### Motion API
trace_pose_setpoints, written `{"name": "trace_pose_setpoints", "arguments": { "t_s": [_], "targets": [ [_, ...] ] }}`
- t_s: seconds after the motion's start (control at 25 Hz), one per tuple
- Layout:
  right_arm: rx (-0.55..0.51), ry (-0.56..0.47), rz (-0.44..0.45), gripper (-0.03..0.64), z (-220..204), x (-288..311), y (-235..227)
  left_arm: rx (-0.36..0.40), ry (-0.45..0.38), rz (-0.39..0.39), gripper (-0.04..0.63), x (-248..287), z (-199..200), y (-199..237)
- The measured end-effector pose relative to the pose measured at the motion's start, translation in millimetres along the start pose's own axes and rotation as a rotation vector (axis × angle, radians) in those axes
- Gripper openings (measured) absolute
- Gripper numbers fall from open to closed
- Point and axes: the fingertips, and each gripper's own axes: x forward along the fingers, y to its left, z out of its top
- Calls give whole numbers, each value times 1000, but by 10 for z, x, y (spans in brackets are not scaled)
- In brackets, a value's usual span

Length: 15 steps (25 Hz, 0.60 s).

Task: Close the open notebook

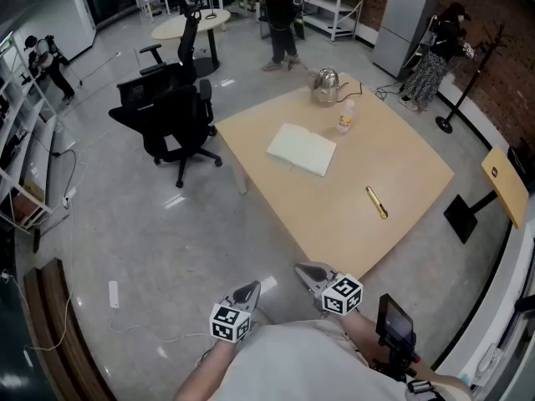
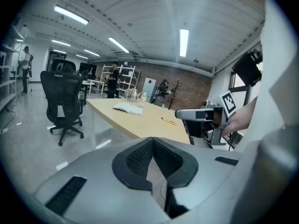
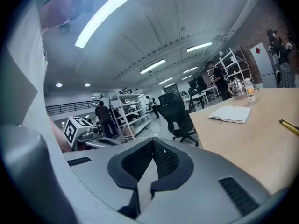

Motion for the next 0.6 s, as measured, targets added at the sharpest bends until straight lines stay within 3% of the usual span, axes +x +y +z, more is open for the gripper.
{"name": "trace_pose_setpoints", "arguments": {
  "t_s": [0.28,0.6],
  "targets": [
    [-4,-4,25,15,91,538,271,34,8,14,5,-321,-9,475],
    [1,25,26,15,153,949,249,-19,-2,51,5,-412,-21,1033]
  ]
}}
